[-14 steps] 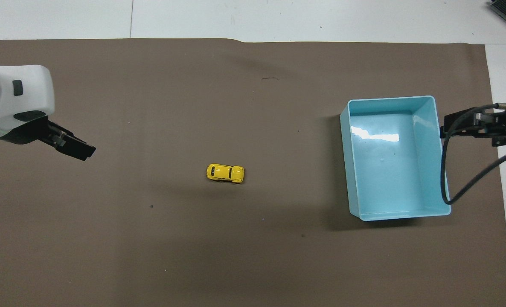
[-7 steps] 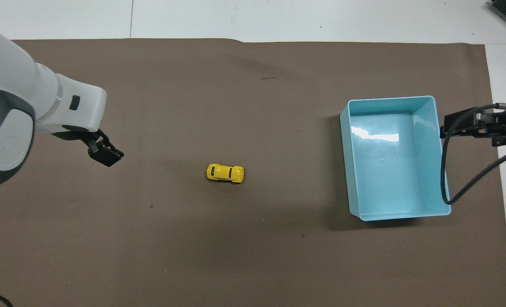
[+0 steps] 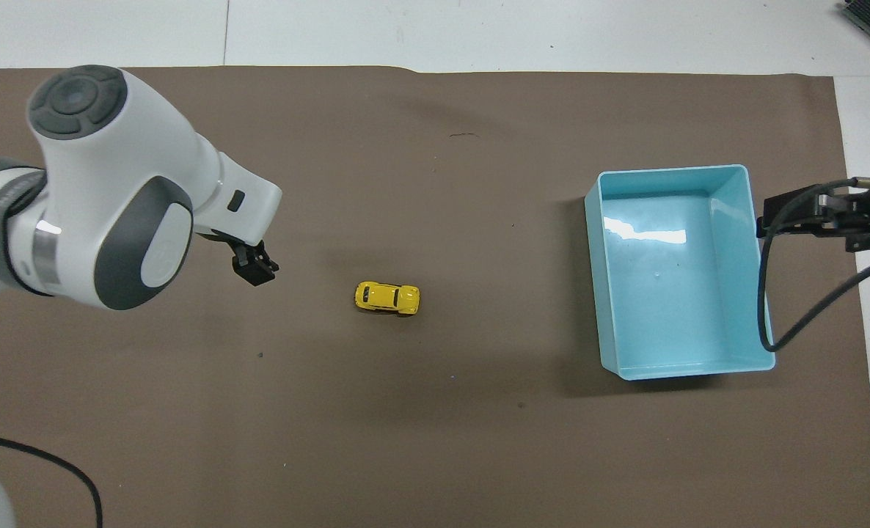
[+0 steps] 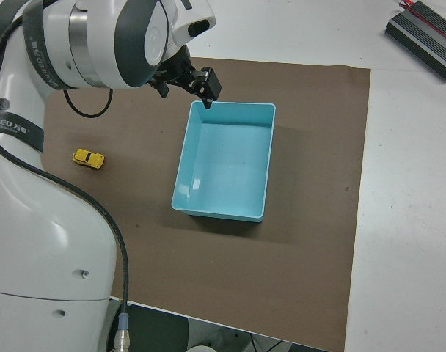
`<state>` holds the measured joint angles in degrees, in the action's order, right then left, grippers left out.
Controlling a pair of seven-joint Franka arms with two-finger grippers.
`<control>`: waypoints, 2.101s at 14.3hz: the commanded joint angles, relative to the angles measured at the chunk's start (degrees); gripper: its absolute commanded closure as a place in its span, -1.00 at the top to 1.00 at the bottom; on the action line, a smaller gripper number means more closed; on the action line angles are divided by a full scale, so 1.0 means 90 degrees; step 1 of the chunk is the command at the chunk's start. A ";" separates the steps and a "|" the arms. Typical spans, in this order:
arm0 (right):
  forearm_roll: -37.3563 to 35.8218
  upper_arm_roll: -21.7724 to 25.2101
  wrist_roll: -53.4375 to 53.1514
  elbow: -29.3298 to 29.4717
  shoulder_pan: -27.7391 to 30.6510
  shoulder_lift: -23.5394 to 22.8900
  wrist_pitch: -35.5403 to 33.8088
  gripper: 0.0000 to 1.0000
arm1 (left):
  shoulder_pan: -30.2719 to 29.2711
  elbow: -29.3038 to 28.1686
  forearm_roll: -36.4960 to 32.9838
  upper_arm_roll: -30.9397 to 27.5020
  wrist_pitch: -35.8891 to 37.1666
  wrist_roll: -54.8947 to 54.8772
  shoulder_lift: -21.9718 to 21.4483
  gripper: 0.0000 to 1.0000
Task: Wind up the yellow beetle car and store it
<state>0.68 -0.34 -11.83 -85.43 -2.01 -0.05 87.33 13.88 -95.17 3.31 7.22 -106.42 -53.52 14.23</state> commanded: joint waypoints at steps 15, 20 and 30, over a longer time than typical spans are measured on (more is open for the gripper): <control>0.0129 -0.0002 0.0162 -0.0176 0.0057 0.0152 0.0092 1.00 | 0.1719 -0.1447 -0.0855 -0.0148 -0.2824 0.0243 0.0889 1.00; 0.0129 0.0008 0.0162 -0.0176 0.0057 0.0142 0.0092 1.00 | 0.1865 -0.1447 -0.0875 -0.0158 -0.2736 0.0468 0.0880 0.84; 0.0129 0.0008 0.0162 -0.0176 0.0057 0.0142 0.0092 1.00 | 0.2042 -0.1418 -0.1558 -0.0158 -0.2336 0.1074 0.0763 0.11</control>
<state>0.68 -0.33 -11.83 -85.43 -2.01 -0.04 87.33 31.01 -107.56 -8.84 6.96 -129.33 -45.27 22.52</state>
